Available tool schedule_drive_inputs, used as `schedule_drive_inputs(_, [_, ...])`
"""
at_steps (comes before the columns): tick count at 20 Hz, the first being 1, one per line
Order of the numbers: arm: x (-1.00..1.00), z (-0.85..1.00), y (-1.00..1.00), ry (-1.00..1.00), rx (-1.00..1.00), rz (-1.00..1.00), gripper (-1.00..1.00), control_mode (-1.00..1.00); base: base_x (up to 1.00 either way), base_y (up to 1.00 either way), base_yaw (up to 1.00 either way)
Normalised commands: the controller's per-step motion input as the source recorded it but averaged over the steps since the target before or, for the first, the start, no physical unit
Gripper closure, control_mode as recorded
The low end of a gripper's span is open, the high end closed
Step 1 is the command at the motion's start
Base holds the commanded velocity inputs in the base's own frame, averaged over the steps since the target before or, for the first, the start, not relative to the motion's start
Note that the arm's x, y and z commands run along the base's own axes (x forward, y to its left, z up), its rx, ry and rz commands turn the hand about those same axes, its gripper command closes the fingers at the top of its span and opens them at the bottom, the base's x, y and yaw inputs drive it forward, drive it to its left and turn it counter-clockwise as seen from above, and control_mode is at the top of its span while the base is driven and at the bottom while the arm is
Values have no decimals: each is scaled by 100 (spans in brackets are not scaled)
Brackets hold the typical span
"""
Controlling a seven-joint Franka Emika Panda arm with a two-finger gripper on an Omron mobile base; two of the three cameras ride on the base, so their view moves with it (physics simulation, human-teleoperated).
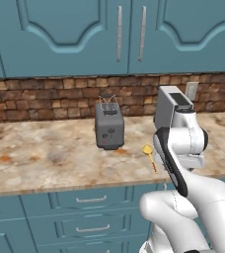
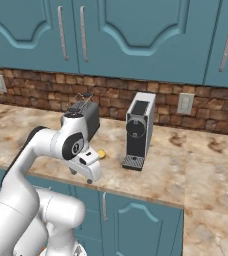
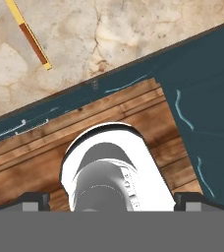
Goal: Take the fork and place it on the left side of the plate. Then take the spoon and place it on the right side of the plate. Make sure they're directly next to the plate.
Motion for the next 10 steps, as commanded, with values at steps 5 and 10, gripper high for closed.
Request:
schedule_drive_inputs(5, [-1, 0, 0, 0, 0, 0, -100, -100, 0, 0, 0])
schedule_drive_inputs(10, [14, 5, 25, 2, 0, 0, -100, -100, 0, 0, 0])
